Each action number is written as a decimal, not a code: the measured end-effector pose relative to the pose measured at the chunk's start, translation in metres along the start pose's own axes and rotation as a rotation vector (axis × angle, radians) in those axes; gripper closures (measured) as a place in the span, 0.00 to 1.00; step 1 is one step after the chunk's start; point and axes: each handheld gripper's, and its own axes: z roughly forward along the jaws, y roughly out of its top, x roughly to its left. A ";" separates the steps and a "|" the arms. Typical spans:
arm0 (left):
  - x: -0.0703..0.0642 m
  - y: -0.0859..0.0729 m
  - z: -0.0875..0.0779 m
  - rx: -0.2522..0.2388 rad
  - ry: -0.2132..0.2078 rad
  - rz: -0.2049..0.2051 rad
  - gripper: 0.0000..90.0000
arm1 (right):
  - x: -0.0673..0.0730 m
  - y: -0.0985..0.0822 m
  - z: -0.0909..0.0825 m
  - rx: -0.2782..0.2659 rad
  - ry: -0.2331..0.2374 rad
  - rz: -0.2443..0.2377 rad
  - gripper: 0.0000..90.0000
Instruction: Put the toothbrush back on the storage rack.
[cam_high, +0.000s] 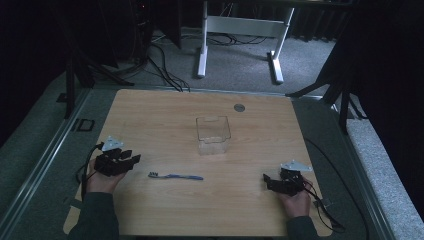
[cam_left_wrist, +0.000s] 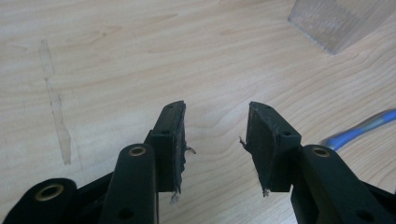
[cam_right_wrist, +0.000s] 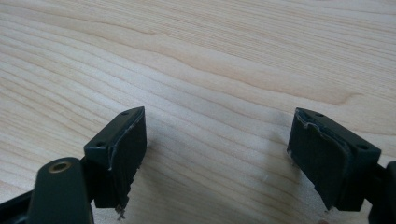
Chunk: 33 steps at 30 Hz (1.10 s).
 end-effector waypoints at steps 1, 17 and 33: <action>0.000 0.002 -0.001 -0.002 -0.005 0.004 0.64 | 0.000 0.000 0.000 0.000 0.000 0.000 0.21; 0.003 0.024 -0.008 0.000 -0.123 0.085 0.66 | 0.000 0.000 0.000 0.000 0.000 -0.001 0.21; -0.006 0.042 -0.005 0.028 -0.185 0.202 0.66 | 0.000 0.000 0.000 0.000 0.000 0.000 0.21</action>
